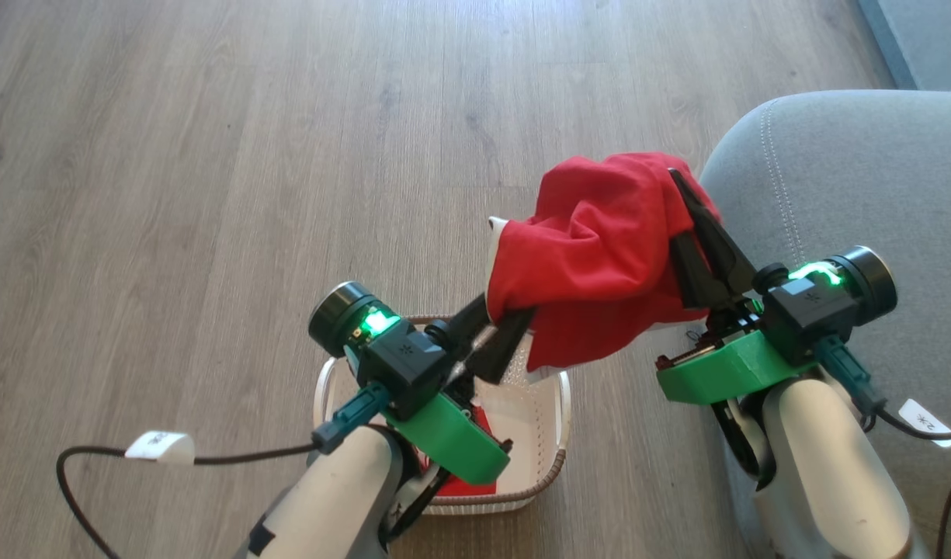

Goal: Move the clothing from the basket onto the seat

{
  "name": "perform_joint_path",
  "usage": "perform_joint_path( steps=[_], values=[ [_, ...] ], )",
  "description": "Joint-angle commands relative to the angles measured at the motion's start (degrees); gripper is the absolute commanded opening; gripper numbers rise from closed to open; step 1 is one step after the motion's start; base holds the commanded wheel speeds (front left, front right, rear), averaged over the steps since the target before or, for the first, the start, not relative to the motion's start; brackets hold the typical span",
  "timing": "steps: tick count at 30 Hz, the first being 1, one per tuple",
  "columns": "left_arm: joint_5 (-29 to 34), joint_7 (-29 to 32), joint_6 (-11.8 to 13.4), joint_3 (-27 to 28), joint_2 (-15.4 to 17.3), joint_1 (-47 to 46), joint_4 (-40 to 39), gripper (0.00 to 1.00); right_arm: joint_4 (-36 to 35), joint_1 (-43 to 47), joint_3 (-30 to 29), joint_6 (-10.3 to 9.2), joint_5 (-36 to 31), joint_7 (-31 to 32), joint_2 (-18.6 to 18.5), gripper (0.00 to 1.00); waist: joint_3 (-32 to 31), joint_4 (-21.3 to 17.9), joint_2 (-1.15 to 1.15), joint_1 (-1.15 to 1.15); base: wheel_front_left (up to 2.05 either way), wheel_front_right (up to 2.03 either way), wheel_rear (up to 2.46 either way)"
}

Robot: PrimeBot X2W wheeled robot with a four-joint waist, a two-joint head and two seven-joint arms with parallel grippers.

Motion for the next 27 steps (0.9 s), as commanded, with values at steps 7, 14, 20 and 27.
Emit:
perform_joint_path(
  steps=[7, 14, 20, 27],
  values=[
    [1.57, -0.55, -0.25, 1.79, 0.32, -1.0, -0.07, 1.0, -2.92, -0.98, -0.02, 0.4, 0.33, -0.14, 0.83, 0.0, 0.39, -0.2, 0.0, 0.0, 0.0, 0.0, 0.0],
    [2.1, -0.55, -0.66, 2.38, 0.32, -0.25, 3.16, 1.0, -2.84, -1.47, -2.46, 0.4, -1.02, -0.14, 0.83, 0.0, 0.66, -0.49, 0.0, 0.0, 0.0, 0.0, 0.0],
    [2.48, -0.55, -1.1, 2.9, 0.32, 0.62, 6.67, 1.0, -2.65, -1.99, -5.16, 0.4, -2.37, -0.14, 0.83, 0.0, 0.8, -0.76, 0.0, 0.0, 0.0, 0.0, 0.0],
    [3.47, -0.55, -1.46, 2.61, 0.54, 1.57, 10.15, 1.0, -2.93, -2.19, -8.12, 0.4, -3.72, -0.14, 0.83, 0.0, 0.71, -0.89, 0.0, 0.0, 0.0, 0.0, 0.0]
  ],
)
